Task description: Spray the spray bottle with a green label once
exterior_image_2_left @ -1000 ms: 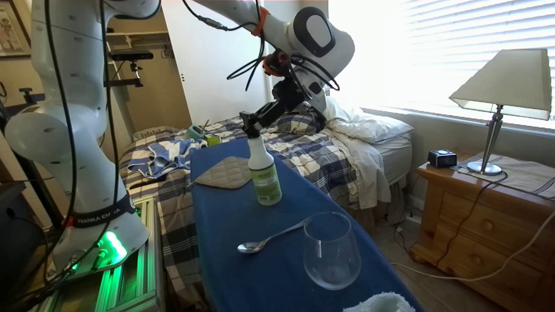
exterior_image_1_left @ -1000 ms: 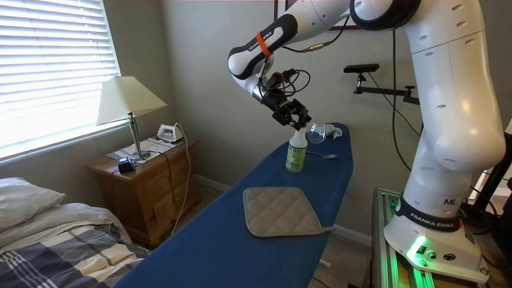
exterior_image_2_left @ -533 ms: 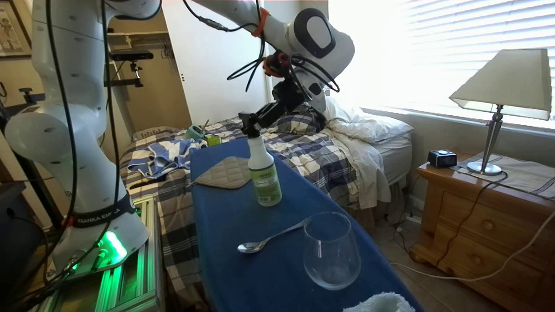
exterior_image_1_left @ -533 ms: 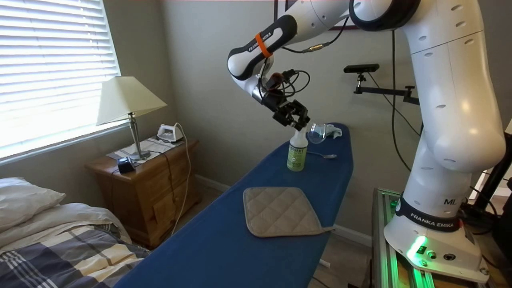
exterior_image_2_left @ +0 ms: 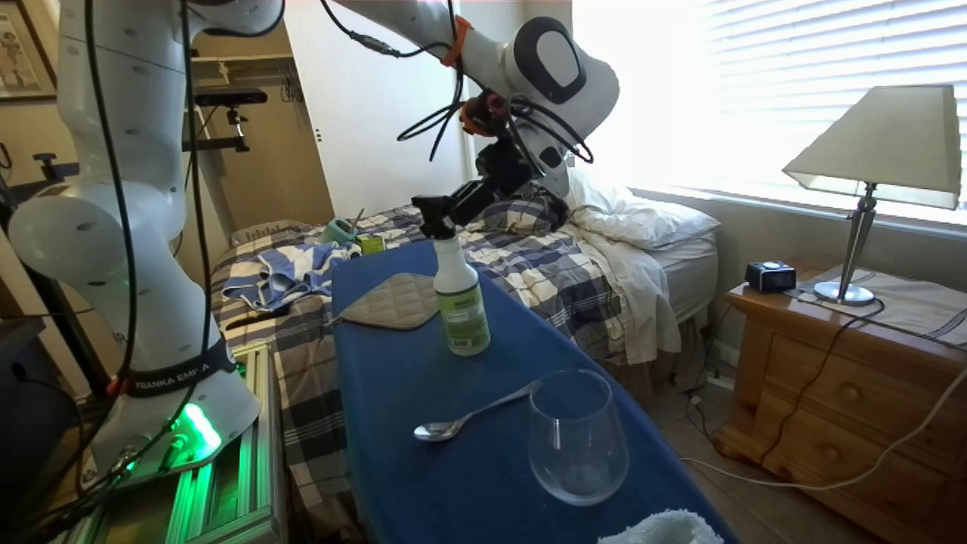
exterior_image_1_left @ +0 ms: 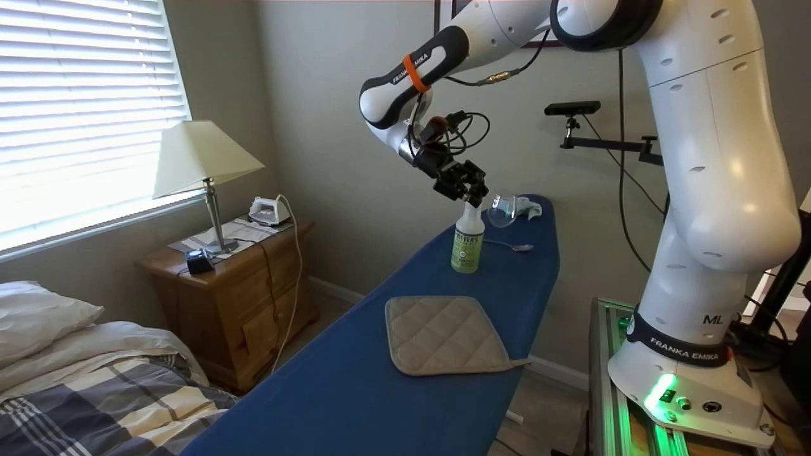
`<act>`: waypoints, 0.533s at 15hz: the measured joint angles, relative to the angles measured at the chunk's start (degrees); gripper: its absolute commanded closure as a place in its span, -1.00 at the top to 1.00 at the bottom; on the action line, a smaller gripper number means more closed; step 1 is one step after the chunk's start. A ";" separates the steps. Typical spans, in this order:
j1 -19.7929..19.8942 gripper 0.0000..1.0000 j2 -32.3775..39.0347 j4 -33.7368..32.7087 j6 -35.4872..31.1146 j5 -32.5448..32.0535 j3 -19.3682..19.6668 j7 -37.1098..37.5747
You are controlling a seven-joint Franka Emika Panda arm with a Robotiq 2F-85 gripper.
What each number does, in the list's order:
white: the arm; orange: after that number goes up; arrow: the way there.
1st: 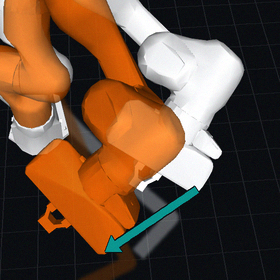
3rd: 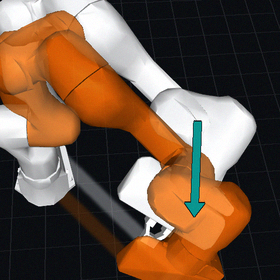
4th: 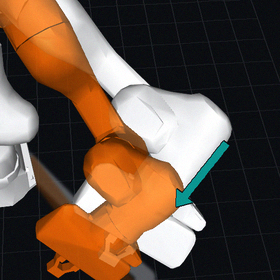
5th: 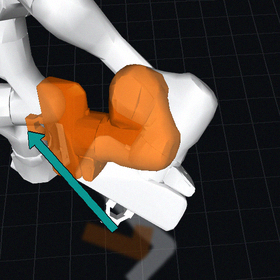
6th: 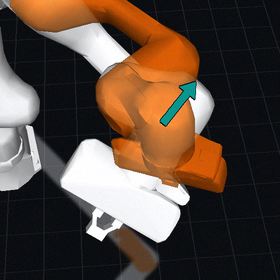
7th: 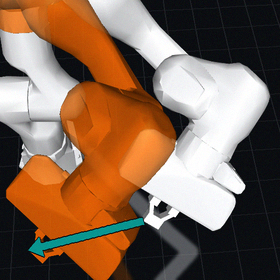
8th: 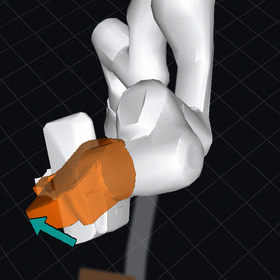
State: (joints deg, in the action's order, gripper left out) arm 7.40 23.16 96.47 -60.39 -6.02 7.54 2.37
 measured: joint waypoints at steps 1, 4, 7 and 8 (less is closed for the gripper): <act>0.00 0.06 0.01 -0.02 0.03 0.00 0.00 0.00; -0.01 0.62 0.04 -0.09 0.04 0.00 -0.01 0.00; -0.02 0.95 0.04 -0.35 0.04 0.00 -0.02 0.01; -0.02 0.99 0.08 -0.55 0.04 0.00 -0.02 0.04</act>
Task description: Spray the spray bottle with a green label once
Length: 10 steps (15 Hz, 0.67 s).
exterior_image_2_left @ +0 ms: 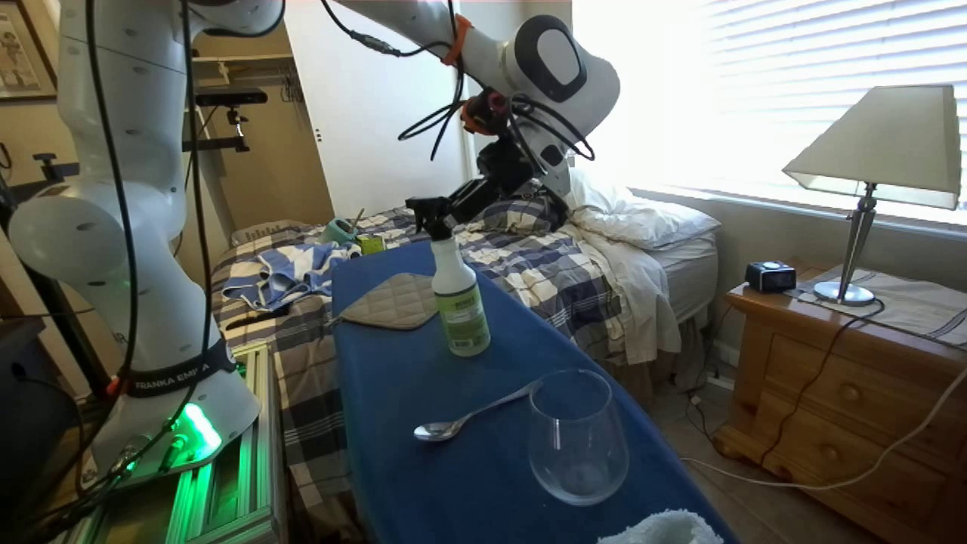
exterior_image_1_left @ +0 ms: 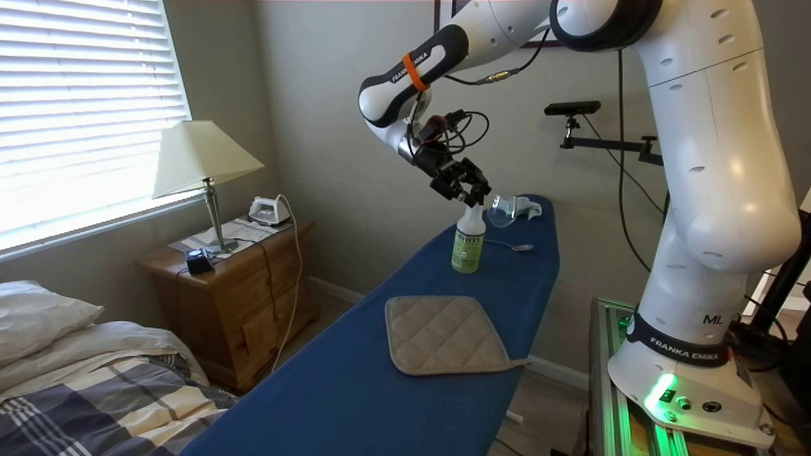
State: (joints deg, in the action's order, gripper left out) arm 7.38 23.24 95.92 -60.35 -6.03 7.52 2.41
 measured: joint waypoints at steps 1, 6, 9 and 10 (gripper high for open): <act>0.00 1.00 0.03 -0.20 0.00 0.00 0.00 0.01; -0.01 1.00 0.05 -0.66 0.00 0.00 0.00 0.02; -0.06 1.00 0.07 -1.08 -0.01 0.00 -0.12 0.02; -0.12 1.00 0.07 -1.44 -0.05 0.03 -0.32 0.02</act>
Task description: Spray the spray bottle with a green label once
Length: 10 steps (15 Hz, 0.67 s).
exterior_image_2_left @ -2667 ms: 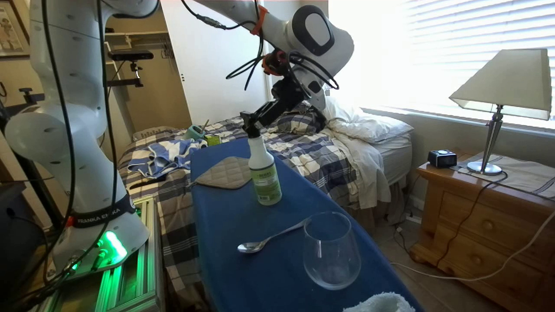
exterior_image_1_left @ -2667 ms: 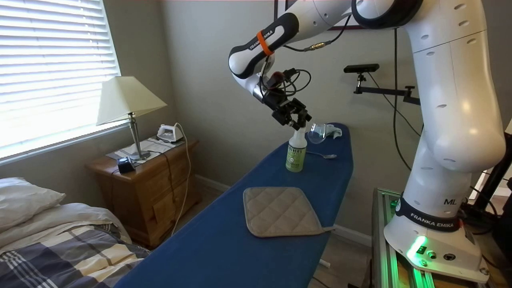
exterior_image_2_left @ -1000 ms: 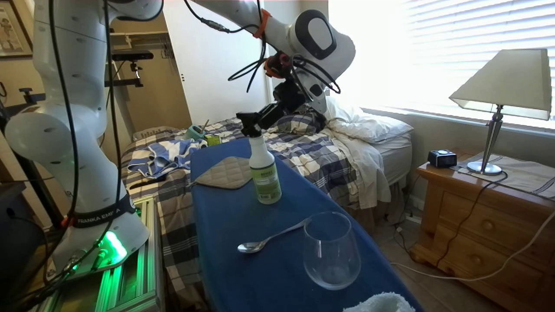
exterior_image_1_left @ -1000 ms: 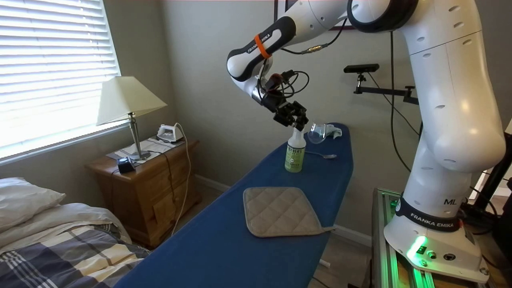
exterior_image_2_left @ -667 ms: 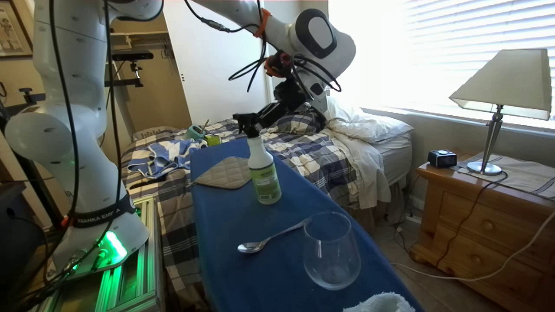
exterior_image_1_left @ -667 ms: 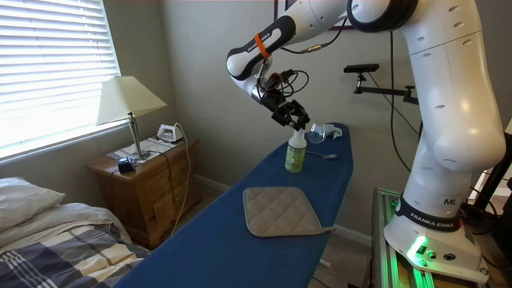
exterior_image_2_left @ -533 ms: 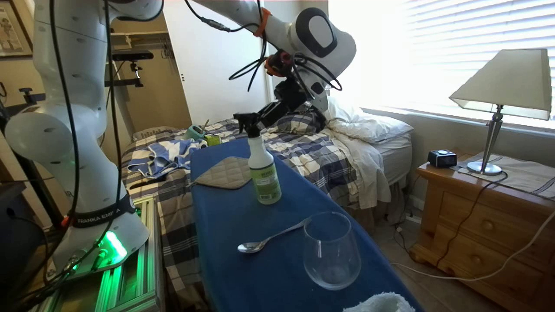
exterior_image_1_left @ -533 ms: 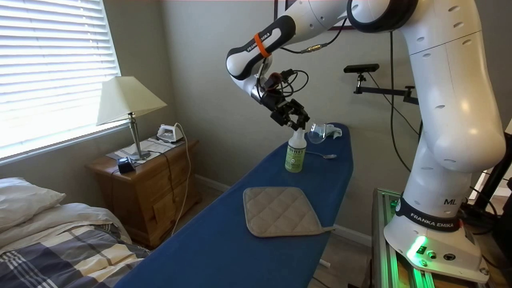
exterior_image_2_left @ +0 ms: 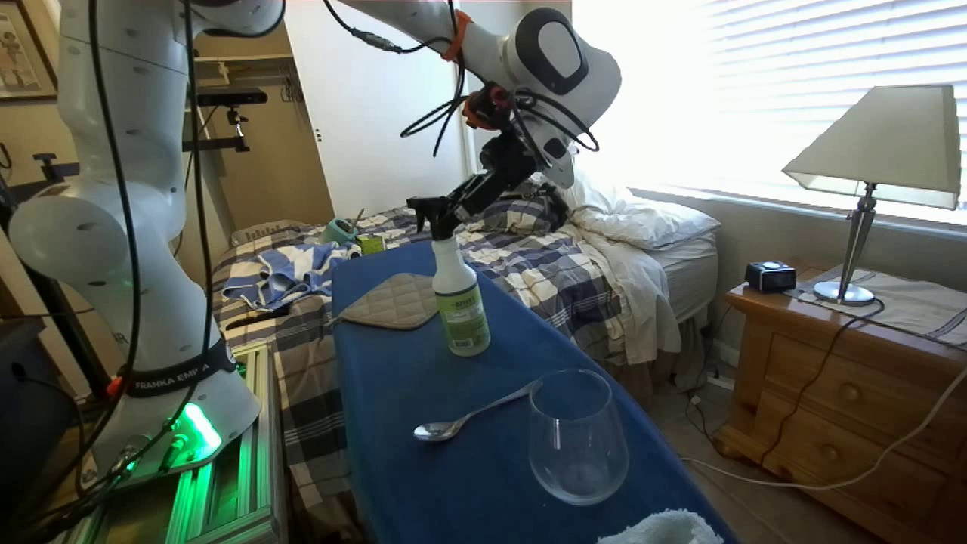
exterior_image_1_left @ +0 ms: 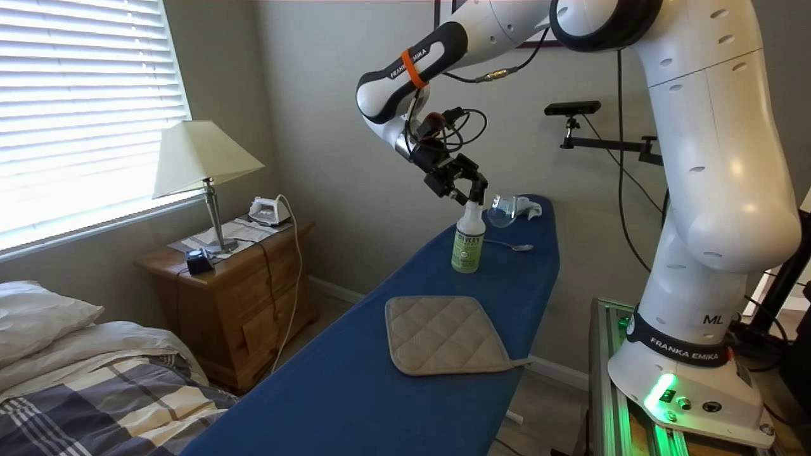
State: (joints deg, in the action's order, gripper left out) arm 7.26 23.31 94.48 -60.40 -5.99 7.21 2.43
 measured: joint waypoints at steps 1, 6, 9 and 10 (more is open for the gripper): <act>-0.10 1.00 0.00 -0.53 -0.07 0.05 -0.32 0.00; -1.91 1.00 -0.92 -4.89 -1.93 1.81 -3.29 -0.39; -3.43 1.00 -2.86 -6.66 -5.38 2.40 -5.03 -1.59; -3.81 1.00 -3.62 -7.02 -6.68 2.45 -5.47 -2.27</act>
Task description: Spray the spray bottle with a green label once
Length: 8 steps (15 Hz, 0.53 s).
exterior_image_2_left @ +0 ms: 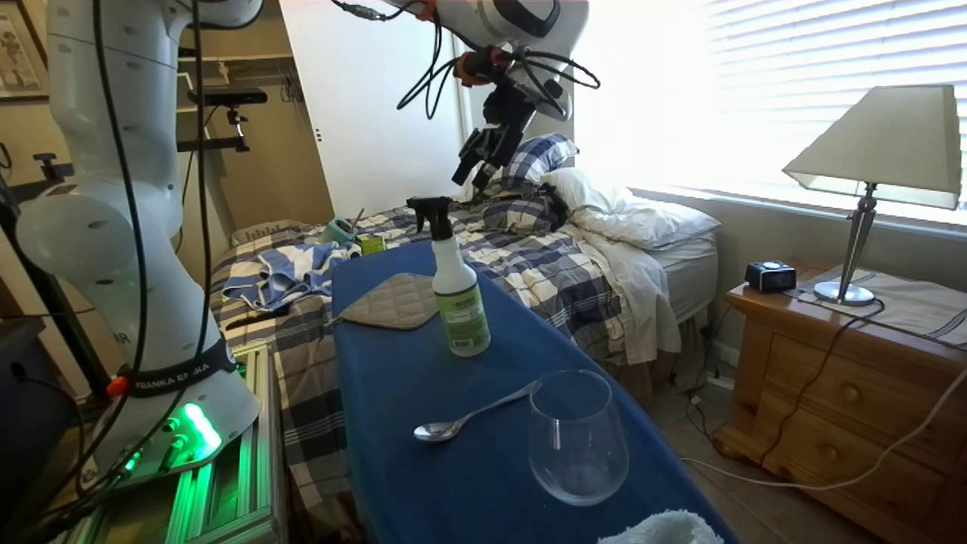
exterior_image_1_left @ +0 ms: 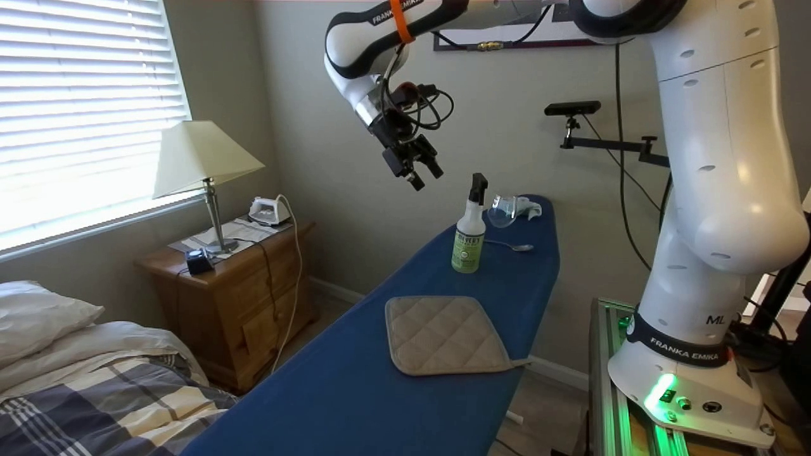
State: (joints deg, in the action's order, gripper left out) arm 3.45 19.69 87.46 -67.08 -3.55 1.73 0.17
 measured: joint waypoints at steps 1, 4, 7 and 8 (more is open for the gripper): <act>-0.27 1.00 -0.83 -0.20 -1.45 0.00 -0.40 -0.94; -0.57 1.00 -3.30 -0.48 -5.73 0.07 -1.15 -4.30; -0.57 1.00 -5.91 -0.52 -8.88 0.28 -1.35 -7.14; -0.58 1.00 -6.86 -0.51 -9.38 0.31 -1.37 -7.83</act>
State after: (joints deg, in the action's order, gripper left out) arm 2.87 12.83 86.94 -76.46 -3.24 0.36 -7.67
